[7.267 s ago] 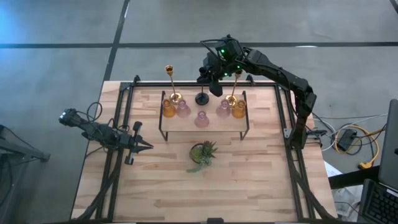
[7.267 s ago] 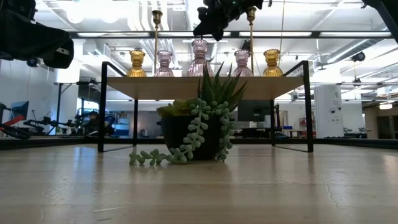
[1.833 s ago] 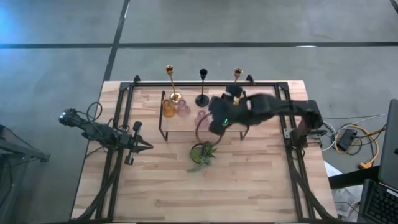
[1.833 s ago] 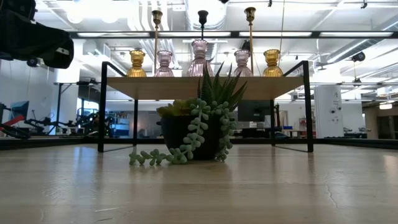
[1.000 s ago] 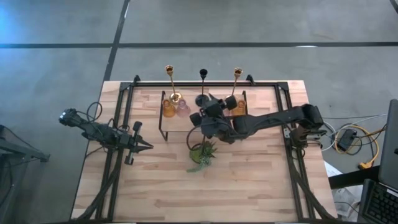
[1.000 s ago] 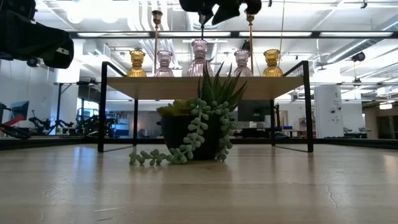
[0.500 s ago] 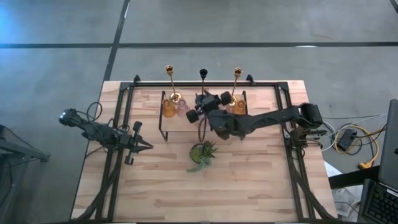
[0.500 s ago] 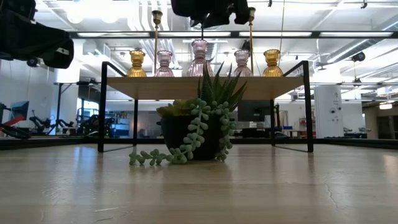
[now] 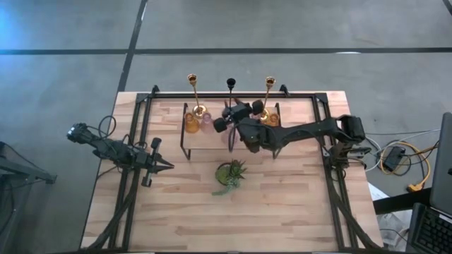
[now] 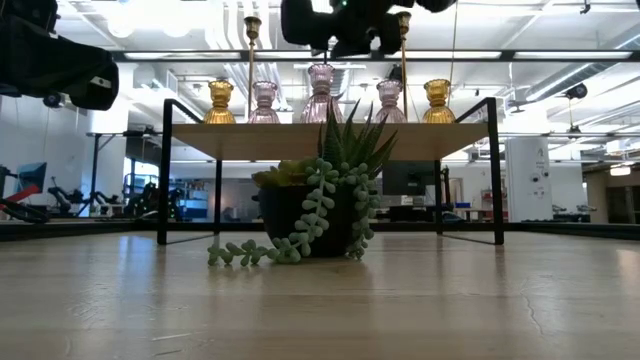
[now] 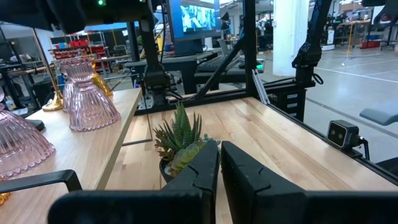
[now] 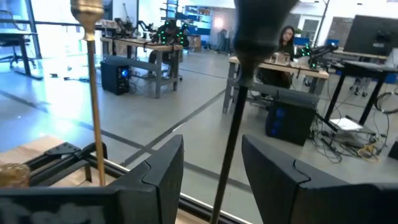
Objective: Pick & Place candle stick holders
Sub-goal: Put the black candle holder on the shelf
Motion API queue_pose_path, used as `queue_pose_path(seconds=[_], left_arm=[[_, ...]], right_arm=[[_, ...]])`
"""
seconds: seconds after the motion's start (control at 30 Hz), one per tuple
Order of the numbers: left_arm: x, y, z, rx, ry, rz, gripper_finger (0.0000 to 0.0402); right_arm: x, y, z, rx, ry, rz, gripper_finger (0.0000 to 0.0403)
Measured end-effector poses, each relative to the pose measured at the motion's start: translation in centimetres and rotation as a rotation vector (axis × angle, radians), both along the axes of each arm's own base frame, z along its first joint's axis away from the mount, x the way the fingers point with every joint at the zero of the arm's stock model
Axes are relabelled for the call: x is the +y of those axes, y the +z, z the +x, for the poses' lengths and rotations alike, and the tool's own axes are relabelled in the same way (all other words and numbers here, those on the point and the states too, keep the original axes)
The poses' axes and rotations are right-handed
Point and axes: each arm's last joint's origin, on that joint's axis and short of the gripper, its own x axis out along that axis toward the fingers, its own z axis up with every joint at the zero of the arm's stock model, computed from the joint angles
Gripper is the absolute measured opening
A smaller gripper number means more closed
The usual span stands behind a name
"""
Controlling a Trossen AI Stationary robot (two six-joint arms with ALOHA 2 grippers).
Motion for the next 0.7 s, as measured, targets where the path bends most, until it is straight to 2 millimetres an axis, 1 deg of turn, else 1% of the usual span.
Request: queue_pose_path(seconds=[0.2,0.37,0.53,0.7], left_arm=[[0.0,0.0,0.0,0.000,0.000,0.000,0.0026],[0.0,0.0,0.0,0.000,0.000,0.000,0.0026],[0.0,0.0,0.0,0.000,0.000,0.000,0.0026],[0.0,0.0,0.0,0.000,0.000,0.000,0.0026]], right_arm=[[-1.2,-0.2,-0.1,-0.032,-0.031,0.017,0.0147],[-1.7,-0.2,-0.2,-0.040,-0.043,0.019,0.0142],[-2.2,-0.2,-0.1,-0.058,-0.014,0.032,0.0136],[-3.0,-0.2,-0.2,-0.081,-0.023,0.043,0.0130]])
